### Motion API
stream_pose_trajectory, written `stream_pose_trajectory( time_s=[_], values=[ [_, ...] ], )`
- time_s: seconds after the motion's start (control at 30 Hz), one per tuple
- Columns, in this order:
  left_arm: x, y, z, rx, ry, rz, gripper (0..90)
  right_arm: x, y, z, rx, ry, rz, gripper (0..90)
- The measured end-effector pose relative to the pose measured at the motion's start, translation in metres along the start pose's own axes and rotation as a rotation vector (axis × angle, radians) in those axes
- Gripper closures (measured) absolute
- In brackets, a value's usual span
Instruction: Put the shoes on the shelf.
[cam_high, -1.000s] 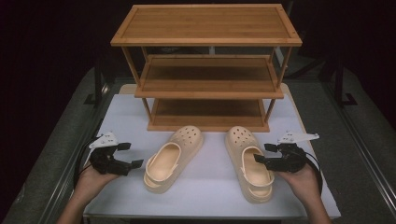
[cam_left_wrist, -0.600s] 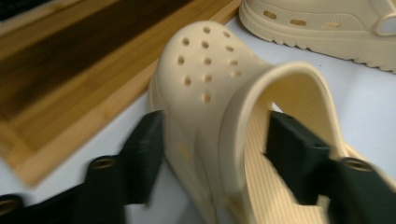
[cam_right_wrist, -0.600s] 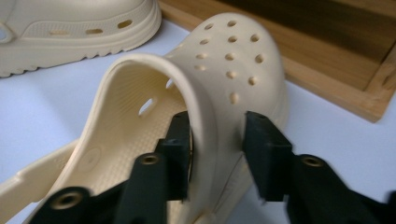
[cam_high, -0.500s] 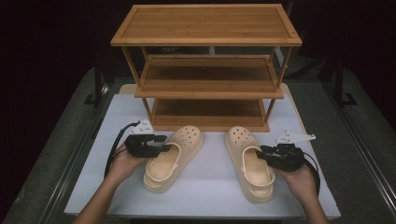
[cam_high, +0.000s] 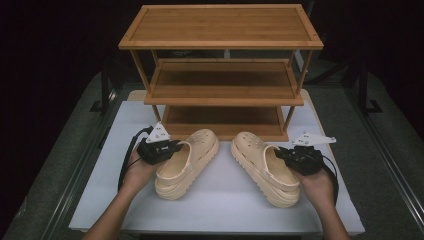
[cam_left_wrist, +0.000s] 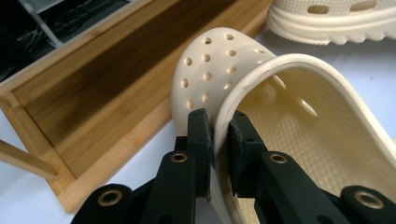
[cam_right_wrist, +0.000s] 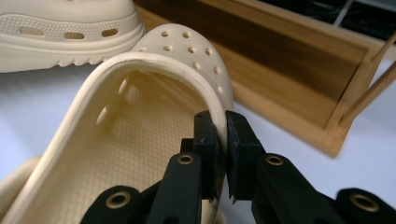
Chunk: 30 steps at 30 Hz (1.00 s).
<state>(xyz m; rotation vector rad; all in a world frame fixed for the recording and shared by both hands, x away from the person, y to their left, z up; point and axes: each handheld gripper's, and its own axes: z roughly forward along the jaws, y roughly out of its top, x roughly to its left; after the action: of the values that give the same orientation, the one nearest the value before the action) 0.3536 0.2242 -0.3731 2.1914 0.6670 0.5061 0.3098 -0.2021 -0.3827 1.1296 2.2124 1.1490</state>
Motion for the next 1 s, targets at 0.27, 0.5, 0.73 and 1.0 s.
stream_pose_trajectory(
  time_s=[0.27,0.5,0.73,1.0],
  values=[
    [0.006,0.017,0.014,0.001,0.053,0.006,80.3,-0.002,0.026,0.022,-0.034,-0.057,-0.01,83.5],
    [0.018,0.035,0.035,-0.008,0.102,-0.021,80.1,-0.004,0.047,0.049,-0.048,-0.124,-0.019,83.5],
    [0.027,0.046,0.06,-0.004,0.168,-0.033,79.5,-0.004,0.065,0.077,-0.05,-0.197,-0.011,83.4],
    [0.023,0.045,0.079,-0.008,0.176,-0.056,75.0,-0.005,0.064,0.099,-0.034,-0.256,0.008,82.3]
  ],
)
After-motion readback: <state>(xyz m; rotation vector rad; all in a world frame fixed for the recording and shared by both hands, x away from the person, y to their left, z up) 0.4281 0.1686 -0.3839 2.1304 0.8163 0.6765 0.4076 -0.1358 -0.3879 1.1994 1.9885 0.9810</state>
